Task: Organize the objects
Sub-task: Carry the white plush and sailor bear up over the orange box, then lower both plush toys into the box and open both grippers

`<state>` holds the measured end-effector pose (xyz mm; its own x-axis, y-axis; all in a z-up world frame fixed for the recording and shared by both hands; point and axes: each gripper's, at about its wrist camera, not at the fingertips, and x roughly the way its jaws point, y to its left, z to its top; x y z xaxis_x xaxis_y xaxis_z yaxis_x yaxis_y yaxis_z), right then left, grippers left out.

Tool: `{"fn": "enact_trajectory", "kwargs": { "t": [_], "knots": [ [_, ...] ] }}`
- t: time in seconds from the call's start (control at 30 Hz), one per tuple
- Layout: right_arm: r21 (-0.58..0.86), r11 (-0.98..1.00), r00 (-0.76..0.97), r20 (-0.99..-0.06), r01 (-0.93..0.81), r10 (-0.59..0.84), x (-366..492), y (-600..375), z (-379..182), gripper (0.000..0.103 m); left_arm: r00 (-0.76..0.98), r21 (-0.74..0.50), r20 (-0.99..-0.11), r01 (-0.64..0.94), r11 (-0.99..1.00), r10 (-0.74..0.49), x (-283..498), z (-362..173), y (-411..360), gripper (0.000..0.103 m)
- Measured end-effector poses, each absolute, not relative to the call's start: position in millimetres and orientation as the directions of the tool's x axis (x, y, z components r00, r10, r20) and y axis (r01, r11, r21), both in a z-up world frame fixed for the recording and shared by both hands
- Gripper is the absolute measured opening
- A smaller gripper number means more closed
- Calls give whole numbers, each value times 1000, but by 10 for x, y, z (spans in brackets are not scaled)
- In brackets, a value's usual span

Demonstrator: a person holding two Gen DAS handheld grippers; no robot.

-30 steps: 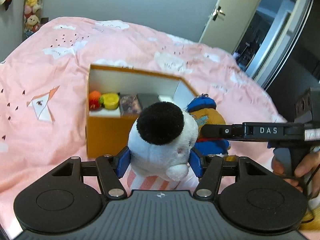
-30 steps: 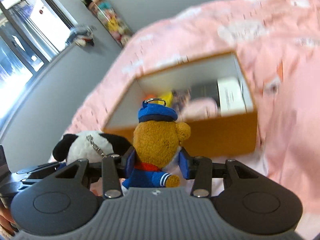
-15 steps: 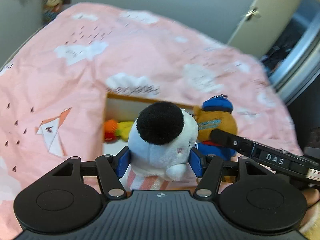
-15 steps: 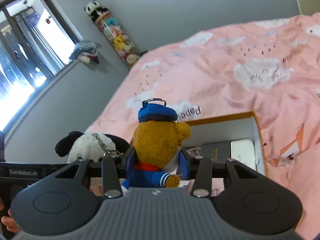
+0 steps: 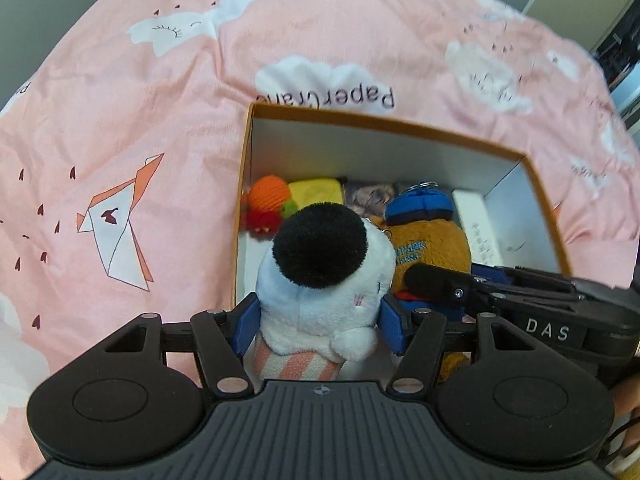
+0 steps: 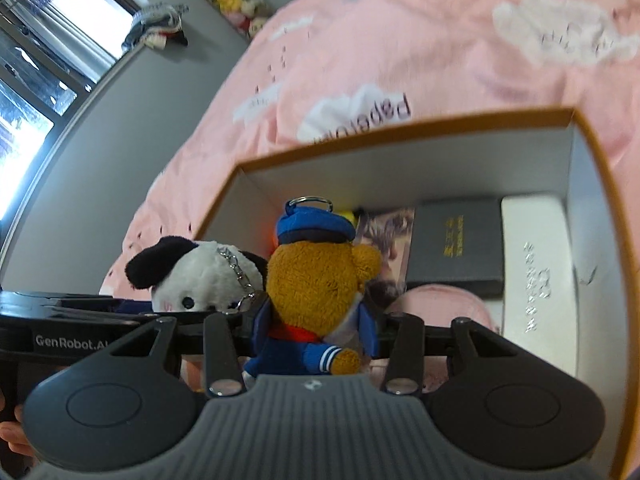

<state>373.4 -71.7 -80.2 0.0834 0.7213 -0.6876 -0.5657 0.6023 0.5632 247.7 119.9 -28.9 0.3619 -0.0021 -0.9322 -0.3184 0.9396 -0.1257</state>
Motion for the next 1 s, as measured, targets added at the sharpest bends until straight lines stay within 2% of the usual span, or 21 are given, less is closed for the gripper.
{"fn": "enact_trajectory", "kwargs": {
  "t": [0.27,0.77,0.9,1.0],
  "knots": [
    [566,610,2,-732,-554,682,3775,-564,-1037,47,321,-25,-945,-250,968,59,2549,-347,1068,71],
    [482,635,34,-780,-604,624,3695,-403,-1005,48,327,-17,-945,-146,989,32,2497,-274,1079,70],
    [462,637,41,-790,-618,612,3693,-364,-999,49,350,-36,-937,-112,993,5,2503,-216,1104,60],
    [438,628,39,-801,-643,598,3676,-320,-998,52,373,4,-928,-40,999,19,2516,-194,1046,54]
  ]
}}
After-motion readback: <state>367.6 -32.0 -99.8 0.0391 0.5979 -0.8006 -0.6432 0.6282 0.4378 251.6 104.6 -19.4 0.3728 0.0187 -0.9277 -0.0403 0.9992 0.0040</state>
